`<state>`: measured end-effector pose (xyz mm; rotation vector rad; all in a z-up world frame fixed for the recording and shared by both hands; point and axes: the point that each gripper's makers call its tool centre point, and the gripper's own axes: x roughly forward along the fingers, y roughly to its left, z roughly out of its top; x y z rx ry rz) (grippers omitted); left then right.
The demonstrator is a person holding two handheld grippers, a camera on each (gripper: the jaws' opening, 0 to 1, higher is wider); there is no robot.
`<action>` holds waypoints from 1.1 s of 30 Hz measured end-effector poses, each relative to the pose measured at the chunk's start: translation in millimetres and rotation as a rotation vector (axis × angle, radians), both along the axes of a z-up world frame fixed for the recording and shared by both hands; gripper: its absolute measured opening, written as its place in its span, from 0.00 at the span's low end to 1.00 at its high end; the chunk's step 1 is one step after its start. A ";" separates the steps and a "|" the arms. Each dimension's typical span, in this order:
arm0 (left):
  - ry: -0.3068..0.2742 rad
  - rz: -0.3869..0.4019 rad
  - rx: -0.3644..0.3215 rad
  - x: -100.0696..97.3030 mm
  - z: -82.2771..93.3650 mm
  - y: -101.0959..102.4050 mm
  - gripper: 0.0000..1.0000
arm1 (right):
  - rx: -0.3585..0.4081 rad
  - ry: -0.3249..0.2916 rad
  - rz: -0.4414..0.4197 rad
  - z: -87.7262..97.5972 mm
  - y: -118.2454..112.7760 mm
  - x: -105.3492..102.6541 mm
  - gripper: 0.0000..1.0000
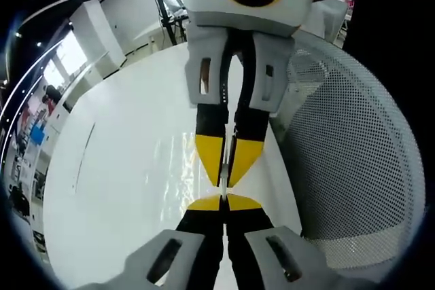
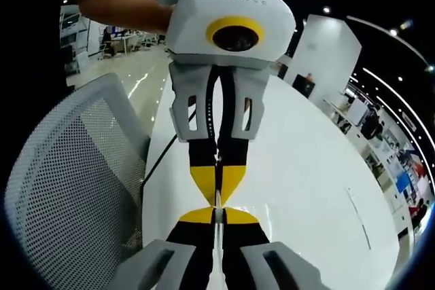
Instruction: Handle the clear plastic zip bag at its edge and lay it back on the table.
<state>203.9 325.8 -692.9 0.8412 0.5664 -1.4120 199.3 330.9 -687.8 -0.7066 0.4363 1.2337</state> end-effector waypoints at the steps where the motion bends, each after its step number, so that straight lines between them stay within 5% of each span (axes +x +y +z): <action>1: 0.000 0.001 0.001 0.0 0.0 0.3 0.00 | -0.001 0.000 0.000 -0.2 -0.4 0.0 0.00; 33: 0.001 0.011 0.003 2.2 -0.4 3.1 0.00 | 0.003 0.004 -0.012 -0.3 -4.1 1.8 0.00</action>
